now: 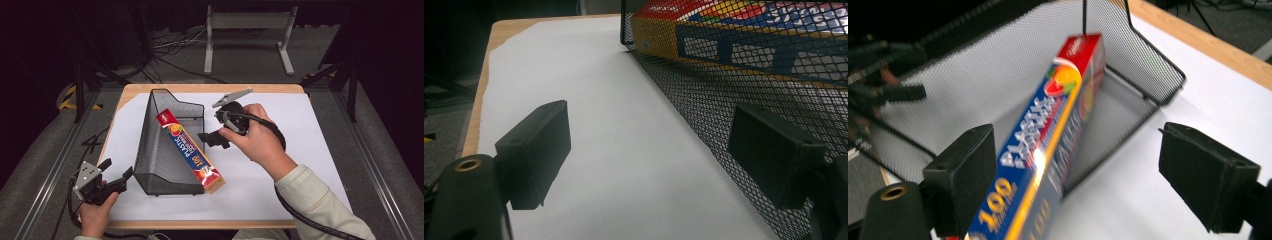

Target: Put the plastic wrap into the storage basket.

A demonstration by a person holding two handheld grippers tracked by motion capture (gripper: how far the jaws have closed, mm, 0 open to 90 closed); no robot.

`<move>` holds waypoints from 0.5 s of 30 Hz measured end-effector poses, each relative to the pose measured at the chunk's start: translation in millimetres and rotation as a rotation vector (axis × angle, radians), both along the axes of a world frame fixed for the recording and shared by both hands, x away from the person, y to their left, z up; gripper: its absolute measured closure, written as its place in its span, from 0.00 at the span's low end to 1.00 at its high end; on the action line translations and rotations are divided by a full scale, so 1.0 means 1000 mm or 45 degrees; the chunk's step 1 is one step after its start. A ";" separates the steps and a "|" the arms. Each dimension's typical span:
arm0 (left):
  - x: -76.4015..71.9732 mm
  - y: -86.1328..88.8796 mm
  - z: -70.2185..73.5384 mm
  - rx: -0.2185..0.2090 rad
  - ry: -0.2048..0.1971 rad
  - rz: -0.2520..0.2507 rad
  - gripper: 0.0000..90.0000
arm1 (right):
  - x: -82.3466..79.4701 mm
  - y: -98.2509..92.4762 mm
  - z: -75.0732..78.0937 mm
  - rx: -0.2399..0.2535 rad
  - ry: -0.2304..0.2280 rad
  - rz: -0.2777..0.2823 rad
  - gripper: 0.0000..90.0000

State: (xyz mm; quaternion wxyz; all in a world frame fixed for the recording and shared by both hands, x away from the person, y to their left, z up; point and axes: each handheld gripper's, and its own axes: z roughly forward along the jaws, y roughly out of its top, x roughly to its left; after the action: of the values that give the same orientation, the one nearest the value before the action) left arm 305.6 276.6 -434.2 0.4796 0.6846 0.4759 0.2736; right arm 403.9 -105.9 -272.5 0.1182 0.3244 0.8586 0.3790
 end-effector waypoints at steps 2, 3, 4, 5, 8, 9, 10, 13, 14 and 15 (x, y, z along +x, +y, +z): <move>0.000 -0.001 0.000 0.002 0.004 0.001 0.20 | 0.000 -0.010 0.002 -0.010 -0.005 -0.005 0.18; 0.000 -0.001 0.000 0.002 0.004 0.001 0.20 | 0.000 -0.015 0.002 -0.011 -0.013 -0.012 0.18; 0.000 -0.001 0.000 0.000 0.005 0.000 0.20 | 0.000 -0.020 0.003 -0.009 -0.016 -0.019 0.18; 0.000 -0.001 0.000 0.003 0.003 0.000 0.20 | 0.000 -0.023 0.004 -0.007 -0.020 -0.021 0.18; 0.000 -0.001 0.000 0.001 0.003 0.000 0.20 | 0.000 -0.034 0.005 0.008 -0.019 -0.024 0.18; 0.000 -0.001 0.000 0.001 0.003 0.000 0.20 | 0.000 -0.038 0.005 0.008 -0.020 -0.014 0.18; 0.000 -0.001 0.000 0.001 0.005 0.000 0.20 | 0.000 -0.046 0.005 -0.006 -0.009 -0.002 0.18; 0.000 -0.001 0.000 0.002 0.004 0.001 0.20 | 0.000 -0.054 0.005 -0.006 -0.031 -0.011 0.18; 0.000 -0.001 0.000 0.003 0.002 0.001 0.20 | 0.001 -0.063 0.005 -0.004 -0.046 -0.013 0.16; 0.000 -0.001 0.000 0.003 0.002 0.001 0.20 | 0.001 -0.063 0.005 -0.004 -0.046 -0.013 0.16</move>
State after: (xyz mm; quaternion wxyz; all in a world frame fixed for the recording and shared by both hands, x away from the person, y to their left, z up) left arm 306.0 275.8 -434.3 0.4783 0.6851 0.4762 0.2740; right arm 404.7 -168.9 -267.4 0.1364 0.3218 0.8552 0.3828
